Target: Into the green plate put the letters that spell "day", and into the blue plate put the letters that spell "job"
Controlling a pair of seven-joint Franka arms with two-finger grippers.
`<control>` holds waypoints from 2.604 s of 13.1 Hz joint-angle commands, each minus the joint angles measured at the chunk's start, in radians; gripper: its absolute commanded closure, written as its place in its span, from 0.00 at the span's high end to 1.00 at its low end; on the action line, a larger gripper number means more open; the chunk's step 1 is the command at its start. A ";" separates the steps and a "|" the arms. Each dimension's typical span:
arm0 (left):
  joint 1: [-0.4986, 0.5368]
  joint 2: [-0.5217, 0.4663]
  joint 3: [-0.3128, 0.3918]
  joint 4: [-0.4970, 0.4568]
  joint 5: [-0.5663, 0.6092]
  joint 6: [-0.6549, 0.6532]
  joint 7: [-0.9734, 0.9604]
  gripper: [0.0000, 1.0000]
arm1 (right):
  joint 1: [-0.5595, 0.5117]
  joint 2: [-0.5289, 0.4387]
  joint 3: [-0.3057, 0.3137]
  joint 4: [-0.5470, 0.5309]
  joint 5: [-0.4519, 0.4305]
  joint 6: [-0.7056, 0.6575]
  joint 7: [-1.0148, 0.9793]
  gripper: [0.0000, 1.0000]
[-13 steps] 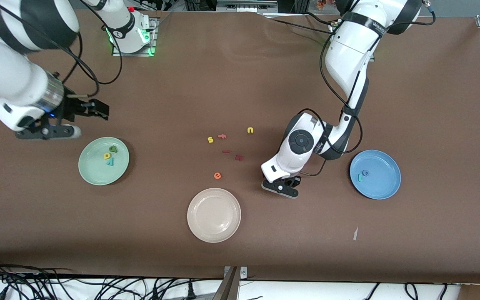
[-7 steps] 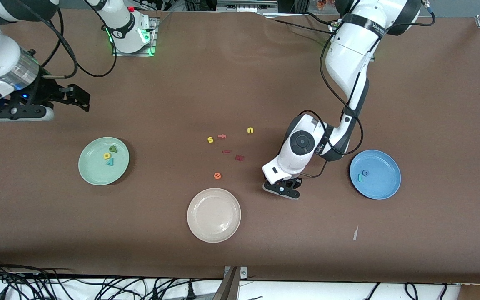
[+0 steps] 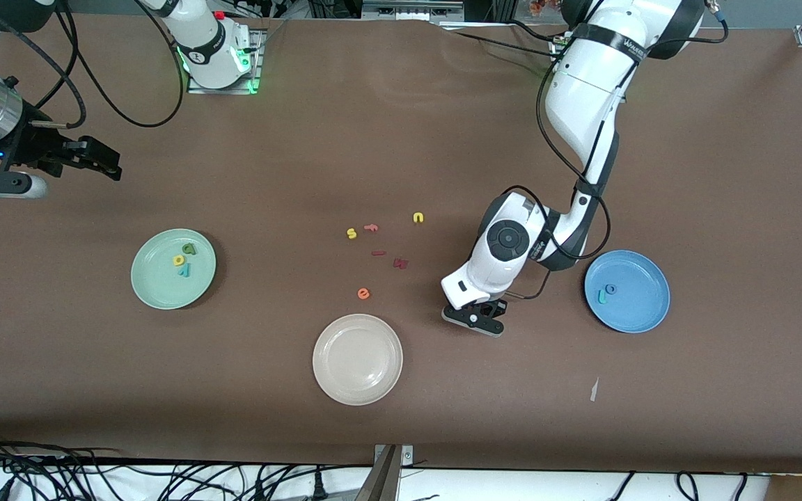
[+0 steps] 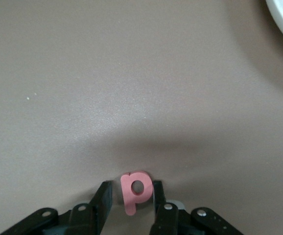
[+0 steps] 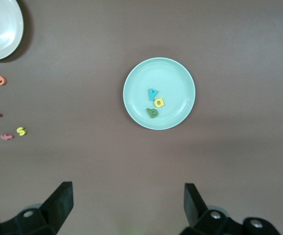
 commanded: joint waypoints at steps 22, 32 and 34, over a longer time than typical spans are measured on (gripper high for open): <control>0.493 -0.439 0.029 -0.411 0.031 -0.283 0.758 0.27 | -0.012 0.003 -0.042 -0.012 -0.020 -0.007 -0.074 1.00; 0.519 -0.587 0.029 -0.596 0.020 -0.188 0.724 1.00 | -0.010 0.003 -0.041 -0.014 -0.020 -0.008 -0.074 1.00; 0.529 -0.690 0.027 -0.664 0.019 -0.166 0.724 1.00 | -0.012 0.003 -0.042 -0.014 -0.020 -0.008 -0.074 1.00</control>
